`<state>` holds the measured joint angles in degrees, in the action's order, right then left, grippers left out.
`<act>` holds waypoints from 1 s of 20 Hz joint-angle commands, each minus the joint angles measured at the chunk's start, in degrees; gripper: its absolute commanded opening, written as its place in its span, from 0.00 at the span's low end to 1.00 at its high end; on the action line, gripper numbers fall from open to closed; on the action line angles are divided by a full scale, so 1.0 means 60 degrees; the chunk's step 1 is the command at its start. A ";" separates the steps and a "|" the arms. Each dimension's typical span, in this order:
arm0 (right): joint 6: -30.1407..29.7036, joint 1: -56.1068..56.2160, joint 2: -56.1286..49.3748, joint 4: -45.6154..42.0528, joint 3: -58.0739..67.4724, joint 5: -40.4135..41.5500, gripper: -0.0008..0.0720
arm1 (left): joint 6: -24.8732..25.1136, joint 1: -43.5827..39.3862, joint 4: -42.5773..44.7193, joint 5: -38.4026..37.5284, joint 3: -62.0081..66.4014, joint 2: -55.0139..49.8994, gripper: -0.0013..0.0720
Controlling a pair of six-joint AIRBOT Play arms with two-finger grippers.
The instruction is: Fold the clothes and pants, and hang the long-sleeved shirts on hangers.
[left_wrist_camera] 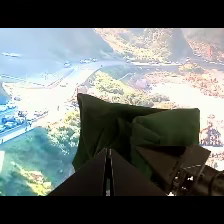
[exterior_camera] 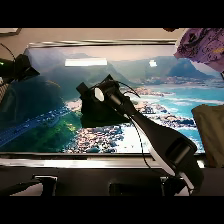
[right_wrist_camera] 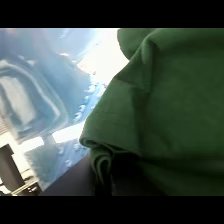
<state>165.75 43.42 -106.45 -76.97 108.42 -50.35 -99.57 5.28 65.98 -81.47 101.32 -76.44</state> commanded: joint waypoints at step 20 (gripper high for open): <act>-0.4222 -0.1086 0.1151 0.0022 0.0004 0.0670 0.67 | -0.0011 0.0055 0.0007 -0.0029 0.0004 0.0022 0.05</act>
<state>148.31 41.06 -103.50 -76.77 108.42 -38.44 -99.50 5.58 66.02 -81.67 101.32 -76.36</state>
